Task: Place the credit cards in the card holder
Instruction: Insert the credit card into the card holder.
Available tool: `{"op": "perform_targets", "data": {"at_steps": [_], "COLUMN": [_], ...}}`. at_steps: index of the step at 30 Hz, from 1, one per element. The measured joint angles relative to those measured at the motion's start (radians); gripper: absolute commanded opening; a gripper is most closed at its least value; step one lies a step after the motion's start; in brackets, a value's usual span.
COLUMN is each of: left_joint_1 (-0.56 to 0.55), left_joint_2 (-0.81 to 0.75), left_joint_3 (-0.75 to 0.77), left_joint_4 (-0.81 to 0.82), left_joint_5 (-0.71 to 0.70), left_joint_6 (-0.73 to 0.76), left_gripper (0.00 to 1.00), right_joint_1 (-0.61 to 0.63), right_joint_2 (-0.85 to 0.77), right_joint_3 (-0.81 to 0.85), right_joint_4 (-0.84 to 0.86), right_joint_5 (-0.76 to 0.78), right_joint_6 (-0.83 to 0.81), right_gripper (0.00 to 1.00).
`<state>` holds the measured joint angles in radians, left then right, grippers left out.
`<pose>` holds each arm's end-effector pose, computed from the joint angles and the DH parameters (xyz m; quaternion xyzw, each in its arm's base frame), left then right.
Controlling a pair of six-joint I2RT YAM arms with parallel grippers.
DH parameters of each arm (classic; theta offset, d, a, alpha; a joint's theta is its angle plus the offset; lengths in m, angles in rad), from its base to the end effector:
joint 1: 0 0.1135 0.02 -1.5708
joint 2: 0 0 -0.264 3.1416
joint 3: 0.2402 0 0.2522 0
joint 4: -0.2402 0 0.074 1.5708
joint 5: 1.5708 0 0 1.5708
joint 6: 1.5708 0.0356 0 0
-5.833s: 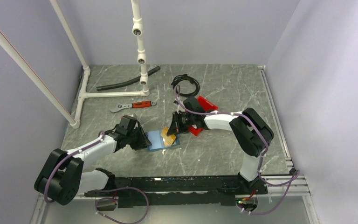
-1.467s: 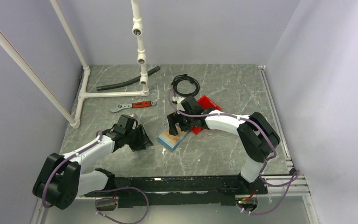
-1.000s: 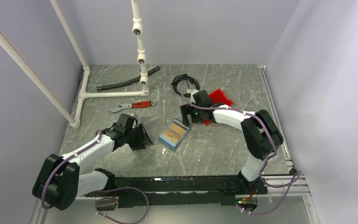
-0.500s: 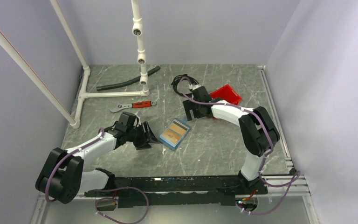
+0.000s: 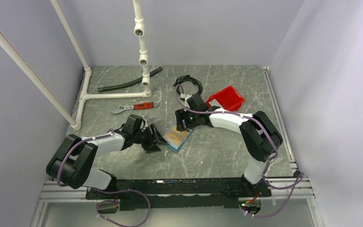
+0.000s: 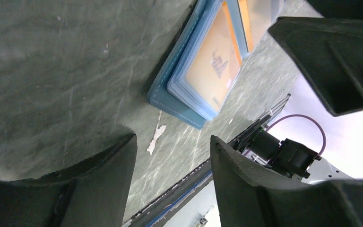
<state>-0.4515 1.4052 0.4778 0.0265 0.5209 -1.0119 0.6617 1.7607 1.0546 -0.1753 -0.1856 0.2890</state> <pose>0.2051 -0.1192 0.1317 -0.1710 0.9004 -0.3932 0.0738 0.2835 0.2291 0.1754 -0.2044 0.9151 0.2315 0.2592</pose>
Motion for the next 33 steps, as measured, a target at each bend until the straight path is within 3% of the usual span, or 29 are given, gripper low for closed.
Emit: {"op": "perform_targets", "data": {"at_steps": [4, 6, 8, 10, 13, 18, 24, 26, 30, 33], "left_joint_1": [-0.002, 0.002, 0.013, 0.04, 0.077, 0.093, 0.094, 0.094, 0.095, 0.095], "left_joint_2": [0.027, 0.051, 0.065, 0.065, 0.064, 0.029, -0.029, -0.045, -0.115, -0.197], "left_joint_3": [0.01, 0.036, 0.057, 0.065, 0.082, 0.077, 0.039, 0.032, 0.014, 0.01], "left_joint_4": [0.01, -0.006, -0.023, -0.043, -0.073, -0.1, -0.121, -0.145, -0.207, -0.267], "left_joint_5": [-0.009, -0.023, -0.042, -0.055, -0.074, -0.092, -0.097, -0.106, -0.128, -0.133], "left_joint_6": [0.0, 0.005, 0.019, 0.033, 0.06, 0.084, 0.086, 0.087, 0.091, 0.093], "left_gripper": [0.55, 0.53, 0.51, 0.51, 0.53, 0.59, 0.55, 0.56, 0.65, 0.67], "right_joint_1": [0.011, 0.031, 0.058, 0.074, 0.1, 0.114, 0.143, 0.18, 0.253, 0.273], "right_joint_2": [-0.001, -0.035, -0.099, -0.151, -0.218, -0.26, -0.333, -0.33, -0.262, -0.189], "right_joint_3": [-0.058, -0.117, -0.23, -0.311, -0.417, -0.353, -0.226, -0.188, -0.109, -0.079], "right_joint_4": [0.041, 0.103, 0.196, 0.261, 0.341, 0.17, -0.043, -0.049, -0.025, 0.026], "right_joint_5": [0.035, 0.051, 0.043, 0.026, -0.027, 0.068, 0.291, 0.304, 0.256, 0.179], "right_joint_6": [0.053, 0.111, 0.206, 0.284, 0.395, 0.325, 0.185, 0.16, 0.129, 0.132], "right_gripper": [0.69, 0.59, 0.55, 0.59, 0.74, 0.83, 0.82, 0.76, 0.42, 0.23]}}
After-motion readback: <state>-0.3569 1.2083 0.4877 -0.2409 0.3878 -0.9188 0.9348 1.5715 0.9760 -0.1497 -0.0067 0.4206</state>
